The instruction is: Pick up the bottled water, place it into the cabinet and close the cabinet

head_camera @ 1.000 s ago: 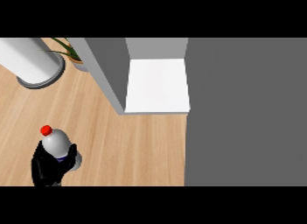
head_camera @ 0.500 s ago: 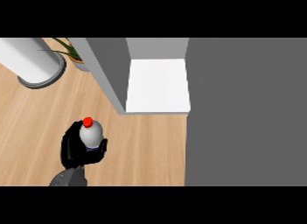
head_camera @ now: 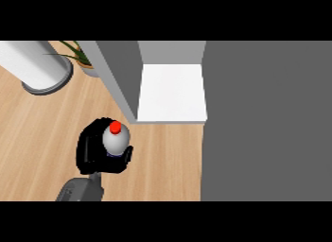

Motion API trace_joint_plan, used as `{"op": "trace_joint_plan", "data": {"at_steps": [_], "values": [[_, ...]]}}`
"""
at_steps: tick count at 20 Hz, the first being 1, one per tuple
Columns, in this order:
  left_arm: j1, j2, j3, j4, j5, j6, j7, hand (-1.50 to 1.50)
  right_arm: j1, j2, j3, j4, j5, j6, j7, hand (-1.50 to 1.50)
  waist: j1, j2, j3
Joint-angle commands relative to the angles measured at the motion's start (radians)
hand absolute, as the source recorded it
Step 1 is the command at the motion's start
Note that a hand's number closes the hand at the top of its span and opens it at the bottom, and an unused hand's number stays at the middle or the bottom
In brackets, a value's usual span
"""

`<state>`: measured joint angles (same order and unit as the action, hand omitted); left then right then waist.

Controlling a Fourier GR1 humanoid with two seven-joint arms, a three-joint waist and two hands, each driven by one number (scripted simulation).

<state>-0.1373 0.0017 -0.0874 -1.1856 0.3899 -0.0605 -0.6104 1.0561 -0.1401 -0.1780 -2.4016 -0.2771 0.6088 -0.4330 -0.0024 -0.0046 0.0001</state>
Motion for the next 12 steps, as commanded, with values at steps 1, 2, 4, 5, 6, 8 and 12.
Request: {"op": "trace_joint_plan", "data": {"at_steps": [1,2,4,5,6,8,12], "values": [[0.043,-0.002,-0.195,-0.194,0.042,0.168,0.078,1.5,0.043,0.02,-0.016,-0.088,-0.052,0.008,0.009,-1.5,-0.006,-0.004,0.0],[0.049,-0.002,-0.195,-0.207,0.021,0.148,0.067,1.5,-0.002,-0.004,-0.043,-0.091,-0.102,-0.015,0.058,-1.5,0.002,0.001,0.0],[0.017,-0.002,-0.228,-0.319,0.008,0.221,0.161,1.5,0.012,-0.013,-0.05,-0.098,-0.1,0.003,0.044,-1.5,0.0,-0.001,0.0],[0.014,-0.002,-0.239,-0.299,0.011,0.211,0.177,1.5,0.046,-0.007,-0.077,-0.102,-0.1,0.026,0.018,-1.5,-0.01,0.0,0.0],[0.061,-0.002,-0.335,-0.405,-0.016,0.279,0.215,1.5,0.009,0.001,-0.021,-0.107,-0.067,-0.009,0.062,-1.5,0.007,-0.002,0.0],[-0.028,-0.002,-0.347,-0.365,-0.024,0.359,0.232,1.5,0.017,0.003,-0.018,-0.141,-0.094,-0.007,0.087,-1.5,-0.006,0.003,0.0],[-0.119,-0.002,-0.461,-0.441,-0.017,0.553,0.344,1.5,-0.008,0.0,-0.023,-0.098,-0.082,0.013,0.056,-1.5,-0.01,0.002,0.0]]}}
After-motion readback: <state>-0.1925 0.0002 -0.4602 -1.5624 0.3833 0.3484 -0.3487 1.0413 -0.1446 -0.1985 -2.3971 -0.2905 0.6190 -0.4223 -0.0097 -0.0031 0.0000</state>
